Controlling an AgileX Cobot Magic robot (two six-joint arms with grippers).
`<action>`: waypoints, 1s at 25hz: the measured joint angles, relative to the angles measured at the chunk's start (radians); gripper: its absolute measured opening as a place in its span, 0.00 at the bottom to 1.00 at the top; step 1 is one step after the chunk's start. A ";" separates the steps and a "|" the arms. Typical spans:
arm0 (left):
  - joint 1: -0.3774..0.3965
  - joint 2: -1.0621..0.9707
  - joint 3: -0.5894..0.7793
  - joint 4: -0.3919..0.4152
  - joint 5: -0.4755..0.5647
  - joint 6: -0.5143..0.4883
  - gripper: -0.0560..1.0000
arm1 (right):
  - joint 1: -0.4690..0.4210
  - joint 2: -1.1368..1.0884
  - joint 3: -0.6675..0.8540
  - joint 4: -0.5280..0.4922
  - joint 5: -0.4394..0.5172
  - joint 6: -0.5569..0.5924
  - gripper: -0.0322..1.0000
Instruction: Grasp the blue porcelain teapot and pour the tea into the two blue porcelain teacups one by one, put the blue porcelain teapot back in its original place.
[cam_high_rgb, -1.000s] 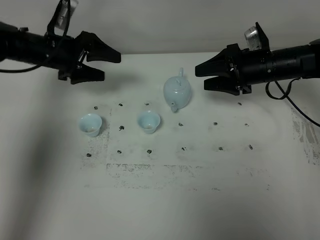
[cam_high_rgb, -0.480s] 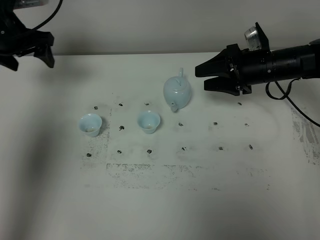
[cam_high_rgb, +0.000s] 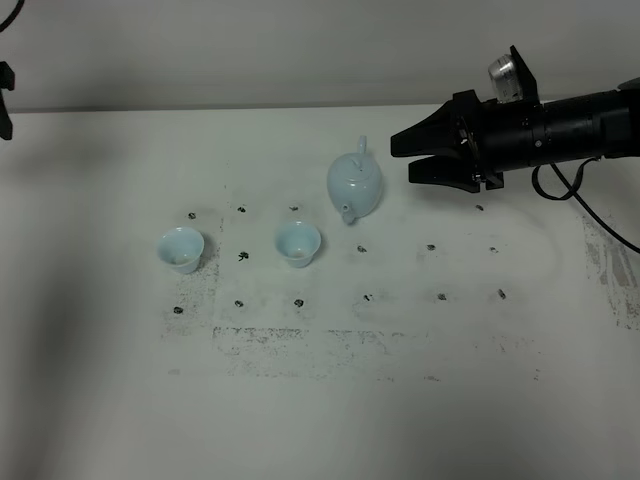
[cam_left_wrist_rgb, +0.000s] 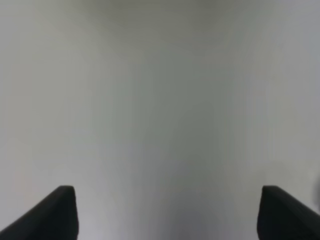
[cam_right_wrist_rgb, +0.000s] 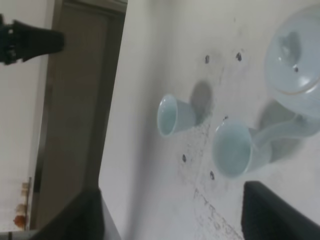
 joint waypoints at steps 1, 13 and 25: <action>0.000 -0.033 0.028 0.005 0.000 0.000 0.70 | 0.000 0.000 0.000 -0.006 0.001 0.000 0.56; 0.000 -0.704 0.684 -0.019 0.001 0.040 0.68 | 0.000 0.000 0.000 -0.020 0.001 0.016 0.54; 0.000 -1.500 1.285 -0.019 -0.054 0.001 0.69 | 0.000 0.000 0.000 -0.021 0.001 0.016 0.54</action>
